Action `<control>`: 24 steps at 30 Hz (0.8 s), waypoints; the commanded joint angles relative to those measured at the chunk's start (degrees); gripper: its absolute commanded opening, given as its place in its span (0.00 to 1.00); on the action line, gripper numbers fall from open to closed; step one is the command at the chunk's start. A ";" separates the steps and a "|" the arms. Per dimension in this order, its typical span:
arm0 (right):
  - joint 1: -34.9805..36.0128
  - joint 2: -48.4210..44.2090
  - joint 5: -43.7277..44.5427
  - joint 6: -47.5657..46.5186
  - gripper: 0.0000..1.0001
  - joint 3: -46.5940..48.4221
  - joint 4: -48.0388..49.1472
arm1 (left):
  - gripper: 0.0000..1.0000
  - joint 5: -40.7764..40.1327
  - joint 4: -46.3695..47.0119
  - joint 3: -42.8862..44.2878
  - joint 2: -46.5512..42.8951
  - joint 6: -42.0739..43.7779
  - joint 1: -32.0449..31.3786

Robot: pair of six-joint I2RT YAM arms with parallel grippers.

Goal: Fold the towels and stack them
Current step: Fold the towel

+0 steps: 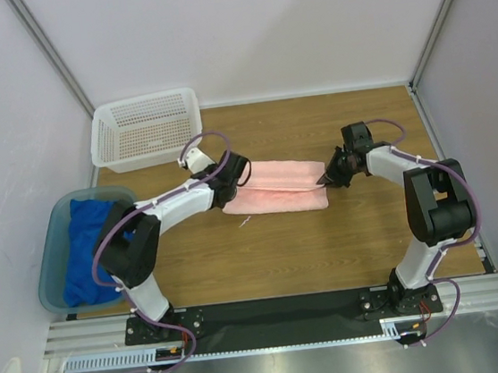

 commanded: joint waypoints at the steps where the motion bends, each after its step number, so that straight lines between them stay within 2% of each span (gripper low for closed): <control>1: -2.92 -0.23 4.81 -3.70 0.00 1.02 -2.49 | 0.00 -7.22 -6.70 1.86 0.98 5.38 5.28; 5: -3.19 -0.24 5.42 -3.96 0.00 3.13 -4.33 | 0.00 -6.87 -8.29 4.32 2.90 6.70 5.55; 7: -3.28 0.46 4.72 -3.96 0.00 4.19 -5.91 | 0.00 -6.43 -12.23 7.74 4.40 5.56 5.55; 18: -3.10 1.52 4.98 -3.79 0.00 4.37 -5.92 | 0.00 -7.30 -11.81 13.29 7.57 8.02 6.08; 24: -3.19 2.14 5.25 -4.49 0.00 7.71 -8.12 | 0.00 -8.09 -13.03 15.31 7.92 8.19 6.34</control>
